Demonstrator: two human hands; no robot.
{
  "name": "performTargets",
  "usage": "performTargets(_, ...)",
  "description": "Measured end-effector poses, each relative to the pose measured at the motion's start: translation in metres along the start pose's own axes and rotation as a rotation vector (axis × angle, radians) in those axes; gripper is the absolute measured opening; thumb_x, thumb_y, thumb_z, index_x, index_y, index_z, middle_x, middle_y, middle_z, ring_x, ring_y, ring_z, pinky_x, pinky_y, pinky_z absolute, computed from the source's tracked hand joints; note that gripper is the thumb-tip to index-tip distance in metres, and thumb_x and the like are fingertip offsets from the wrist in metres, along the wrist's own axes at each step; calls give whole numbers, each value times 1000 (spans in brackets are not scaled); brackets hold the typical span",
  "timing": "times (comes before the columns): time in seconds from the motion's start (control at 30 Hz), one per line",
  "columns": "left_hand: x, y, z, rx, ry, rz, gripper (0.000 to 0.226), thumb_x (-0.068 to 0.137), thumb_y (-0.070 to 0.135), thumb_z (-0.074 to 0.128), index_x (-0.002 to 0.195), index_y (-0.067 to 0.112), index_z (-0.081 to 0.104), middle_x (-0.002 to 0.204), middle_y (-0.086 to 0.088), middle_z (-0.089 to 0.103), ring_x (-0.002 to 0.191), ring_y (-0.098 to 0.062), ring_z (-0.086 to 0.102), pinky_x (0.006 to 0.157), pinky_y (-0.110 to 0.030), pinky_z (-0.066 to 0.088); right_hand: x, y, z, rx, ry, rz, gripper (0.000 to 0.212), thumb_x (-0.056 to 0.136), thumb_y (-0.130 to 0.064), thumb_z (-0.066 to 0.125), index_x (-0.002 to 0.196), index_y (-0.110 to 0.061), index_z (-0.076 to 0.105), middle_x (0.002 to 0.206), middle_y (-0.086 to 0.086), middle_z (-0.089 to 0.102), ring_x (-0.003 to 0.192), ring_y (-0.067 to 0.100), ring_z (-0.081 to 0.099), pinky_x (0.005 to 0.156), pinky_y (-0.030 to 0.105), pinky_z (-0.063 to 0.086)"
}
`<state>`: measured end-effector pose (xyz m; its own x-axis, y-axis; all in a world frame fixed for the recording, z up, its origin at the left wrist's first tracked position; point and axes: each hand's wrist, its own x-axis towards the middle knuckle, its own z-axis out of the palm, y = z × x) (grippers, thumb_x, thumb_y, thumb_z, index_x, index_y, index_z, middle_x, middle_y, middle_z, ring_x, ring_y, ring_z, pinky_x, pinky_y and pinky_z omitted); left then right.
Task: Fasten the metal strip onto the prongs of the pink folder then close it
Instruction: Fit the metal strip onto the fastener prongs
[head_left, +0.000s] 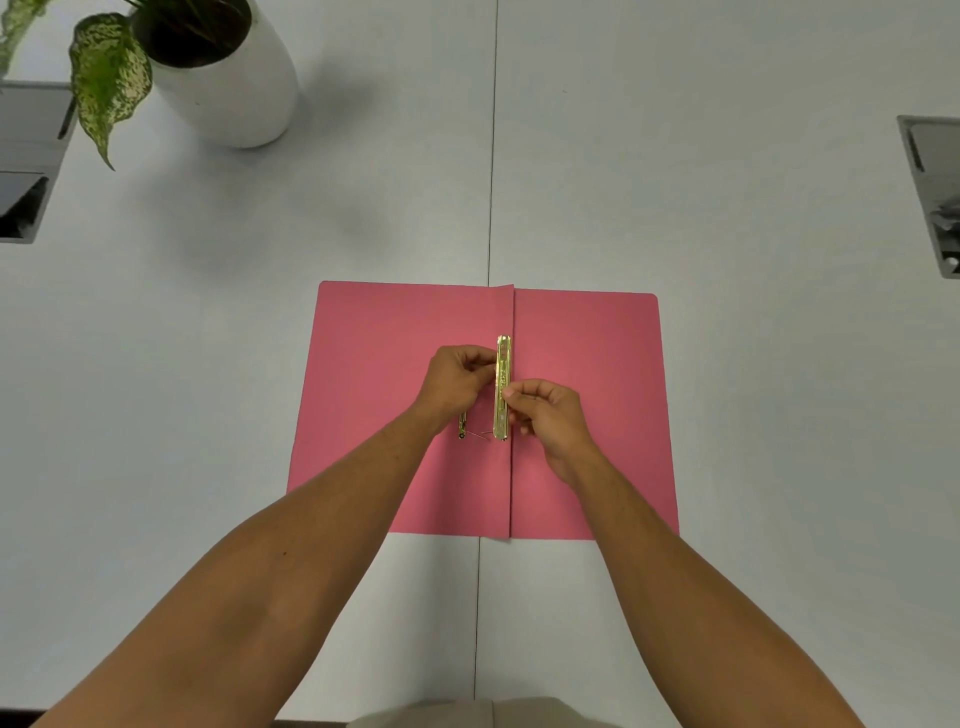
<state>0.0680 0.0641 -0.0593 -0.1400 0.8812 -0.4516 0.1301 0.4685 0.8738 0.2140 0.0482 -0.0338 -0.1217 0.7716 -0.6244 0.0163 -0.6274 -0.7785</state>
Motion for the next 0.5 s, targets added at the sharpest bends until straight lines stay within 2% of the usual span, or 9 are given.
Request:
performTargets(0.27,-2,0,7,24,4,10,15,85,2,66,98,5,73,89,-7,71,80,-15,64,84,-31,54,0,4,-7,6,31,0,6,83,-5,67,81,-10,70,65,1,69,50,6,56,47,18,41)
performTargets(0.5,0,0,11,31,18,15,17,87,-1,62,99,4,71,91,-9,71,83,-17,65,89,-38,55,0,7,-7,8,10,-1,5,82,-7,69,81,-12,71,69,2,71,52,8,58,48,19,42)
